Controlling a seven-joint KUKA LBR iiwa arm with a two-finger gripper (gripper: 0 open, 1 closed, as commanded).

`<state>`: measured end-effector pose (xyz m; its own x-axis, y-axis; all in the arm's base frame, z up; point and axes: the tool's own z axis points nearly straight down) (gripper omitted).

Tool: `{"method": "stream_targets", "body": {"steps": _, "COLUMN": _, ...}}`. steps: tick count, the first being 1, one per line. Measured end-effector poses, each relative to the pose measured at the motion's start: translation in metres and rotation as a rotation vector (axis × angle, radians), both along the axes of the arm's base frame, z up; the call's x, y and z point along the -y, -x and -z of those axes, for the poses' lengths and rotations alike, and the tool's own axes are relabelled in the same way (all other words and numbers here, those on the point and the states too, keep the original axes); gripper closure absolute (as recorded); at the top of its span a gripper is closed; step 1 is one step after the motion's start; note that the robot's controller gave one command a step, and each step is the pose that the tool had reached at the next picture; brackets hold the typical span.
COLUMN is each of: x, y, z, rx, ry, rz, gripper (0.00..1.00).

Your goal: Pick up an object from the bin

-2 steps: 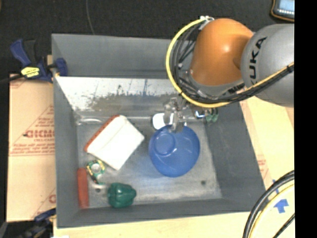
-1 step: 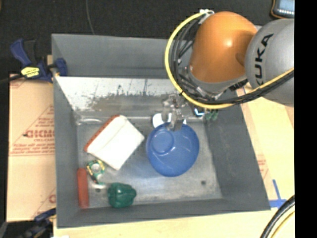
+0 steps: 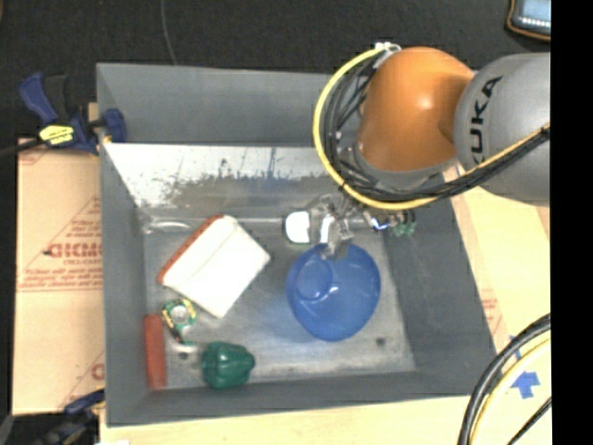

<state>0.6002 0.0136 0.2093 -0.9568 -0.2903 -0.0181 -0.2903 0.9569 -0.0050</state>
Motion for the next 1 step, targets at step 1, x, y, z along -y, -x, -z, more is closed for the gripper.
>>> {"method": "stream_targets", "body": {"steps": 1, "x": -0.0102, "y": 0.0122, "z": 0.0030, "rx": 0.014, "ry": -0.003, "rz": 0.046, "gripper": 1.00}}
